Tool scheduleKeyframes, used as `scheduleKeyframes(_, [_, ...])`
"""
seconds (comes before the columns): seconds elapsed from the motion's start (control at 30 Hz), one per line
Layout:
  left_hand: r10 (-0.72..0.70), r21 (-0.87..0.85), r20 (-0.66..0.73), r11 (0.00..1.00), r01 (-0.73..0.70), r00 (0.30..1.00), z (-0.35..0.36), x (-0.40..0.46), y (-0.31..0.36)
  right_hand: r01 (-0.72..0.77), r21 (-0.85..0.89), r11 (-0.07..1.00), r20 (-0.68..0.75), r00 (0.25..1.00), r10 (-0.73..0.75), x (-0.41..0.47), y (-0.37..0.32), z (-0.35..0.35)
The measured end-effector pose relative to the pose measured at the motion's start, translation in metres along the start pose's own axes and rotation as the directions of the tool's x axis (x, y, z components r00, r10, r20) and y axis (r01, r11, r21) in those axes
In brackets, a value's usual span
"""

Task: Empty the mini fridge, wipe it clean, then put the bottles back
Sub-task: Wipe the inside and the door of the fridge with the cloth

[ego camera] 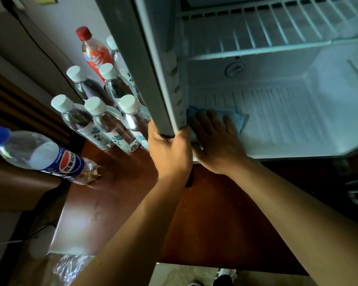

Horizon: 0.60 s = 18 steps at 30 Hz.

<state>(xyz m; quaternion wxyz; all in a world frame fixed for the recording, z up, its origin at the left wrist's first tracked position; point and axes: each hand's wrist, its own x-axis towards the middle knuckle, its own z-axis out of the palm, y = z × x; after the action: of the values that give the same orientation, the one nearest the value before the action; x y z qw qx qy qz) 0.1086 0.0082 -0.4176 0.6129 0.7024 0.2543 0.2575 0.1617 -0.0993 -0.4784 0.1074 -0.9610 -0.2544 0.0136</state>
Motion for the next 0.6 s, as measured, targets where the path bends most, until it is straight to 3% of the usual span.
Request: scheduleKeyframes(0.6, [0.005,0.02,0.009,1.0,-0.005,1.0,-0.002,-0.002,0.005,-0.036,0.03,0.999,-0.023,0.999,0.037,-0.006,-0.002,0.0])
